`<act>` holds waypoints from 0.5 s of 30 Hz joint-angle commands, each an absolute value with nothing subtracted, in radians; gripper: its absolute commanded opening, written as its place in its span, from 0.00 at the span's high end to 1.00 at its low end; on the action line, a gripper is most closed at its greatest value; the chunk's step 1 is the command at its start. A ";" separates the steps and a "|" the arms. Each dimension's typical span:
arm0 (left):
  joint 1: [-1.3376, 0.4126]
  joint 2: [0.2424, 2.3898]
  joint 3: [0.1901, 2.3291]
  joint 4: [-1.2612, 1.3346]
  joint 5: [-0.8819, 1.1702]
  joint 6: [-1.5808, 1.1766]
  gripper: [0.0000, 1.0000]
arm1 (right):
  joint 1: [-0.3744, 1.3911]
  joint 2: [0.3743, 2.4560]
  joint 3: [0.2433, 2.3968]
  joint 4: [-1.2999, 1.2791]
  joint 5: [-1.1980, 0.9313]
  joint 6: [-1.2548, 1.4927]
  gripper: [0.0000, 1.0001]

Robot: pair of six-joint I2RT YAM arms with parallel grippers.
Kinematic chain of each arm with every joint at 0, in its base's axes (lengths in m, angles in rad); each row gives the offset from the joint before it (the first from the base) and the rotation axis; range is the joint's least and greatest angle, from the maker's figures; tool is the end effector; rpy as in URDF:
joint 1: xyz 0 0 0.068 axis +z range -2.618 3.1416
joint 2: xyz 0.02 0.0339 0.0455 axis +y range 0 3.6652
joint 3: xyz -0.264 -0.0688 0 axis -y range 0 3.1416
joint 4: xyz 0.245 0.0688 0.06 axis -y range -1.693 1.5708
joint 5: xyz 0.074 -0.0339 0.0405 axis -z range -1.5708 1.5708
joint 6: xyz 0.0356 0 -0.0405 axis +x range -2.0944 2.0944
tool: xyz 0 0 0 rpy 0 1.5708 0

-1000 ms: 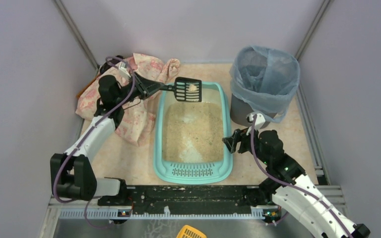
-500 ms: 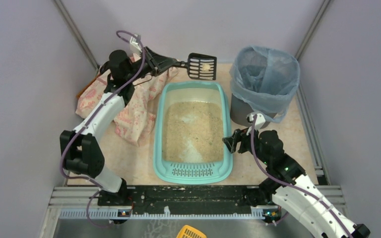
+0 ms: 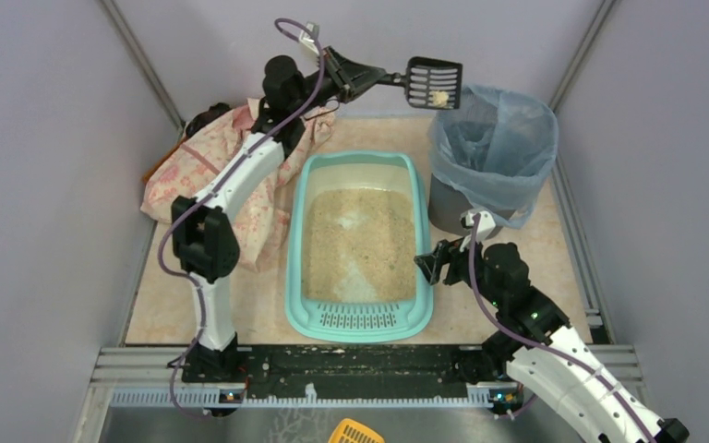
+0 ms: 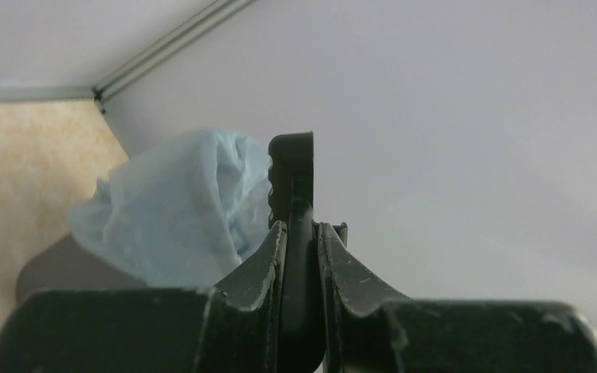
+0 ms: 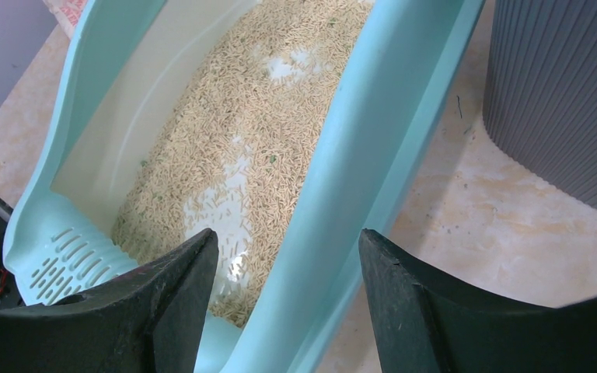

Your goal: Clean the litter box

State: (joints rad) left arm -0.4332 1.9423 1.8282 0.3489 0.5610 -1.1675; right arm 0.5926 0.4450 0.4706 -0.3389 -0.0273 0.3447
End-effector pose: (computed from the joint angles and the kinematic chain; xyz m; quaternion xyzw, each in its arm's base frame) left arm 0.4162 -0.2134 0.4154 -0.0108 0.6336 -0.6608 0.4023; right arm 0.1067 0.0730 0.2596 -0.1079 0.8015 0.2755 0.5197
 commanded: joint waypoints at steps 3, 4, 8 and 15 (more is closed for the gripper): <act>-0.531 2.251 2.242 0.451 0.503 -1.170 1.00 | 0.591 0.428 0.477 -0.304 -0.016 0.356 0.33; -0.541 2.309 2.315 0.501 0.533 -1.149 1.00 | 0.591 0.427 0.478 -0.306 -0.014 0.357 0.33; -0.559 2.376 2.356 0.697 0.696 -0.956 1.00 | 0.591 0.423 0.477 -0.307 -0.013 0.359 0.33; -0.565 2.173 1.900 1.117 0.929 -0.610 1.00 | 0.591 0.434 0.479 -0.307 -0.014 0.358 0.33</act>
